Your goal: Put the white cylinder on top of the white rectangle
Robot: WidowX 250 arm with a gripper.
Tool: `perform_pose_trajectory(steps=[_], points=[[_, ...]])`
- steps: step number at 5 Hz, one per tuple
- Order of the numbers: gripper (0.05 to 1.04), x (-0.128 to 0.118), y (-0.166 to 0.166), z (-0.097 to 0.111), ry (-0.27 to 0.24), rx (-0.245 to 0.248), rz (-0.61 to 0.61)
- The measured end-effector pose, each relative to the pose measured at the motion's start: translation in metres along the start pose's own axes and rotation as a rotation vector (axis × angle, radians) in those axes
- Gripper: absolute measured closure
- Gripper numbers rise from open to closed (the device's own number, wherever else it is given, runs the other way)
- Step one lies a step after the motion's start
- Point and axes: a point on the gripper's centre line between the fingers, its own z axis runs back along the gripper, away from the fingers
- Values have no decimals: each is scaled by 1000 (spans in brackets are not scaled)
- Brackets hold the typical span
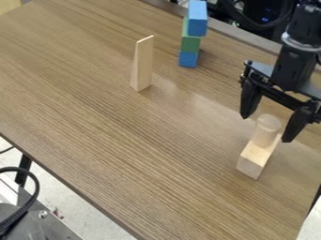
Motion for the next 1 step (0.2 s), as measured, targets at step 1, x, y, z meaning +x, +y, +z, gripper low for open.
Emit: perform_pose_trajectory(steps=[1], points=[[83, -1, 0, 28, -83, -14, 8]])
